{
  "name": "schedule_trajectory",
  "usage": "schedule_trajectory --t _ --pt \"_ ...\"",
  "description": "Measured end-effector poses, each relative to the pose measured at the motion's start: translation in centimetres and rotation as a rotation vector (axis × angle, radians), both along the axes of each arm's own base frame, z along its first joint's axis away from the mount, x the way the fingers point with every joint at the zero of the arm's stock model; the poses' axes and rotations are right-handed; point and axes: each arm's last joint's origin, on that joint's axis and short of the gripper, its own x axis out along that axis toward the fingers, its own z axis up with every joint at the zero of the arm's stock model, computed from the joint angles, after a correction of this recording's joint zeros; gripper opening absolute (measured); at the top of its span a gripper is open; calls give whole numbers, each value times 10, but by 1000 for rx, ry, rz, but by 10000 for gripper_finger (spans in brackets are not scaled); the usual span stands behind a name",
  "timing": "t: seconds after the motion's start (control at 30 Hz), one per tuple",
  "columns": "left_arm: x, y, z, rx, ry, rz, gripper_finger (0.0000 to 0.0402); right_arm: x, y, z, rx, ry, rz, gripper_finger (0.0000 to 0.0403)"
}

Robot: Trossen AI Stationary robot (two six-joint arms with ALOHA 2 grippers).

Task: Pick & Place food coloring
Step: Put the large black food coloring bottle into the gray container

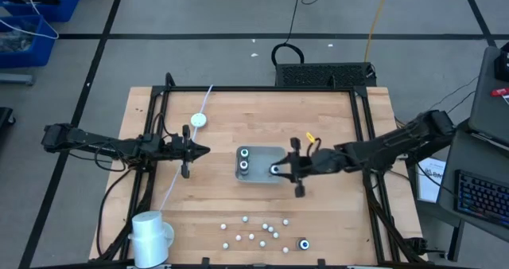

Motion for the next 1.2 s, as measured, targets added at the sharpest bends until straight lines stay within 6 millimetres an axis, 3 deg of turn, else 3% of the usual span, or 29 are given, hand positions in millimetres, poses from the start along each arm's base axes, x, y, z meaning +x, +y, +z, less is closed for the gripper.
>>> schedule_trajectory --t 0.4,0.63,0.93,1.2 --pt "0 0 -1 1 9 4 21 44 -39 -37 80 -12 -106 112" --pt "0 0 -1 20 16 16 21 53 -54 -54 102 19 -169 111" --pt "0 1 -1 27 17 17 21 64 -60 -79 85 66 -184 112" --pt "0 1 -1 46 18 23 21 68 -64 -89 101 83 -180 116"
